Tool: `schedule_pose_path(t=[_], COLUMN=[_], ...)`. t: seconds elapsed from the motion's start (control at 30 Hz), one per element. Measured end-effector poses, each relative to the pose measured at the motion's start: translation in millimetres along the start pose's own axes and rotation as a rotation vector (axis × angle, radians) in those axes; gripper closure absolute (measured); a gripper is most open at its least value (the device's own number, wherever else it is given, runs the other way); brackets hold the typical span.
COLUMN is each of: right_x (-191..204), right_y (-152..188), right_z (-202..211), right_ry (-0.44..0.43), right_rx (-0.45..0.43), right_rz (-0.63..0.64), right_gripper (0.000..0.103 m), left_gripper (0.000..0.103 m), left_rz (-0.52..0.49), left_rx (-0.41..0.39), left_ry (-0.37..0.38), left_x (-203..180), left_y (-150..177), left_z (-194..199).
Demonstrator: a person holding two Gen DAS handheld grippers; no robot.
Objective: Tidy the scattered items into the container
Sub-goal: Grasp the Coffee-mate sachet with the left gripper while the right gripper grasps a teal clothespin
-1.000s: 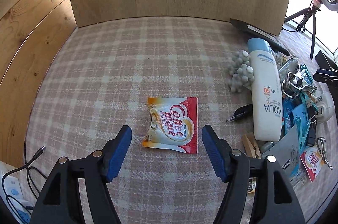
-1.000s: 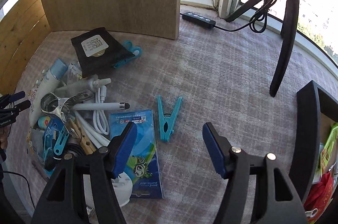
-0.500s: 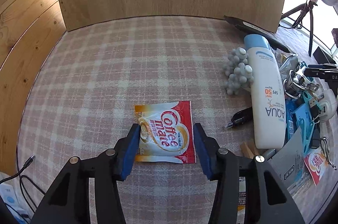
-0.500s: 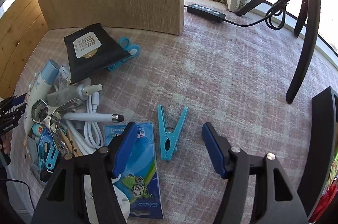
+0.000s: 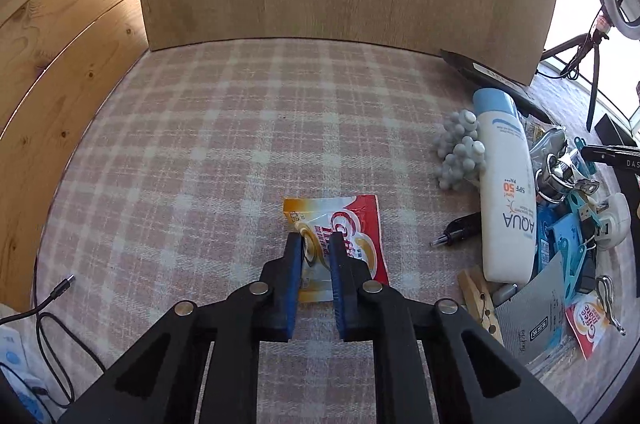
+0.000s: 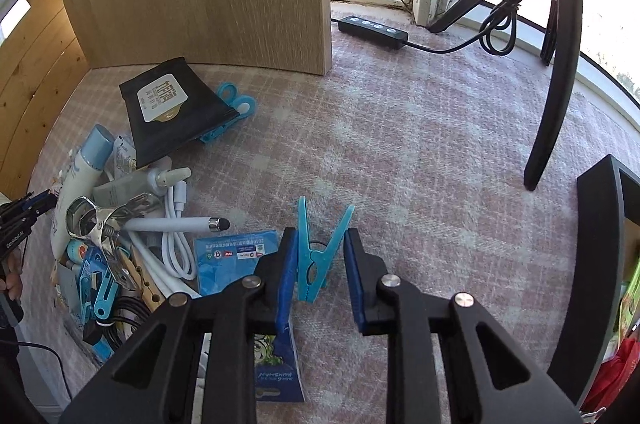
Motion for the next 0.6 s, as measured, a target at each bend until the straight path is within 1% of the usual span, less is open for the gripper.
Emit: schedule_pose_path(t=[0.07,0.23,0.3,0.4,0.5,0.6], right_x=[-2.9,-9.4,-12.1,-12.5,-15.0,-20.2], right_y=[0.2,4.9,5.1,7.1,16.9,27.0], right_z=[11.4,34.1,42.5,50.8,70.7,88.9], right_ry=[0.003,0.008,0.006,0.005,0.001,-0.003], right_rx=[-0.023,-0.069,-0.083,-0.105,-0.135,-0.159], right_rz=[-0.008,-0.031,-0.035,-0.038,-0.048,-0.064], right_gripper=[0.08,0.08,0.08,0.08,0.08,0.08], left_gripper=[0.096,0.096,0.096,0.096,0.096,0.096], left_rz=[0.016,0.027,0.034,0.048,0.053,0.043], left_rx=[-0.01,-0.023,-0.029,-0.055,-0.092,-0.14], left_ry=[0.004,-0.021,-0.009,-0.008,0.001,0.018], left_x=[7.7,18.2,21.1,23.5,20.9,9.6], left_y=[0.4,6.5,9.0,10.5,5.6,-8.1], left_z=[9.0,22.7,29.6,44.5,65.3,90.7])
Point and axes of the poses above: each gripper's, at about its wrist camera, not at the fingertips, and z roughly against the way its jaws point, x to its left, y to its underside, the point moved 3 cm from there along -z, roughly the way its jaws point, and after that the axes turned 9 degrees about z, right-handed, at the moved point
